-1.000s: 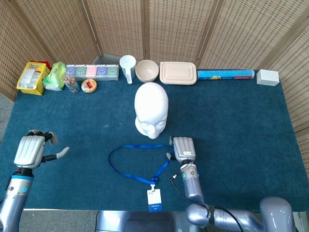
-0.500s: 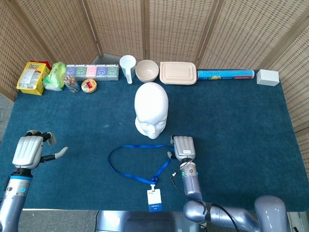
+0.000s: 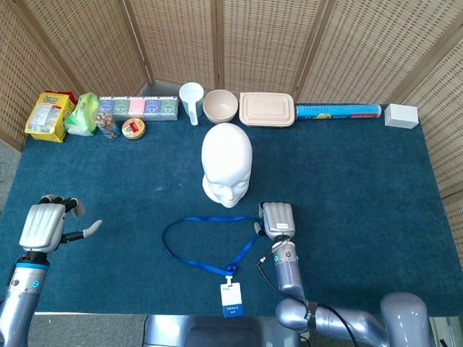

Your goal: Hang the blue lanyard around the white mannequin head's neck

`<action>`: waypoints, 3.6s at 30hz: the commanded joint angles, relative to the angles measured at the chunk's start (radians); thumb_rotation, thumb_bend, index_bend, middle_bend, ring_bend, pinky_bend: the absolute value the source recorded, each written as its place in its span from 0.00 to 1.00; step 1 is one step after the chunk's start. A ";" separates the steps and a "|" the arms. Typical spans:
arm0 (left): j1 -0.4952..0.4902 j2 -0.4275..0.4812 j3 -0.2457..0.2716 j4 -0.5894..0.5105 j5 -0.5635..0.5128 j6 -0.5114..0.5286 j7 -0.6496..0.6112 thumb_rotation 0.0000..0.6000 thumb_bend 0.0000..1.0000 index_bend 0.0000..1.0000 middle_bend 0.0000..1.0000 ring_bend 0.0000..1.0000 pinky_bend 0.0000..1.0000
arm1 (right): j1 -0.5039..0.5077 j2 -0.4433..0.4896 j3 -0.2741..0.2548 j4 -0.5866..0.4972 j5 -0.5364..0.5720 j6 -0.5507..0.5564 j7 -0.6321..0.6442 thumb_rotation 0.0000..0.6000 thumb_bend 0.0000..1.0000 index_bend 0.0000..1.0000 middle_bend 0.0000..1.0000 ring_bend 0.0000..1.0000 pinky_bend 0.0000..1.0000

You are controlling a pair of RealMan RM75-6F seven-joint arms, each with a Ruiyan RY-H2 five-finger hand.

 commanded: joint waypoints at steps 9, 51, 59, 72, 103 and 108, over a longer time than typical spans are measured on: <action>-0.002 -0.005 0.001 0.003 -0.003 -0.002 -0.001 0.32 0.16 0.56 0.58 0.50 0.31 | 0.002 -0.003 -0.008 0.029 0.001 -0.016 0.006 0.82 0.43 0.51 0.84 1.00 1.00; -0.056 -0.035 -0.009 0.031 -0.092 -0.099 0.072 0.31 0.16 0.56 0.60 0.55 0.44 | -0.002 0.000 -0.026 -0.007 -0.067 0.015 0.015 0.83 0.50 0.61 0.85 1.00 1.00; -0.161 -0.099 -0.050 0.049 -0.165 -0.205 0.176 0.31 0.16 0.56 0.72 0.69 0.63 | -0.009 0.017 -0.034 -0.061 -0.089 0.022 0.021 0.83 0.49 0.61 0.85 1.00 1.00; -0.333 -0.255 -0.082 0.123 -0.294 -0.309 0.400 0.31 0.21 0.56 1.00 1.00 0.99 | -0.025 0.042 -0.049 -0.101 -0.115 0.023 0.047 0.83 0.50 0.62 0.86 1.00 1.00; -0.447 -0.447 -0.023 0.137 -0.536 -0.252 0.573 0.77 0.30 0.56 1.00 1.00 1.00 | -0.058 0.082 -0.061 -0.121 -0.116 -0.005 0.114 0.83 0.50 0.62 0.86 1.00 1.00; -0.454 -0.458 -0.024 0.156 -0.546 -0.255 0.565 0.78 0.30 0.56 1.00 1.00 1.00 | -0.059 0.087 -0.061 -0.124 -0.114 -0.006 0.114 0.82 0.50 0.62 0.86 1.00 1.00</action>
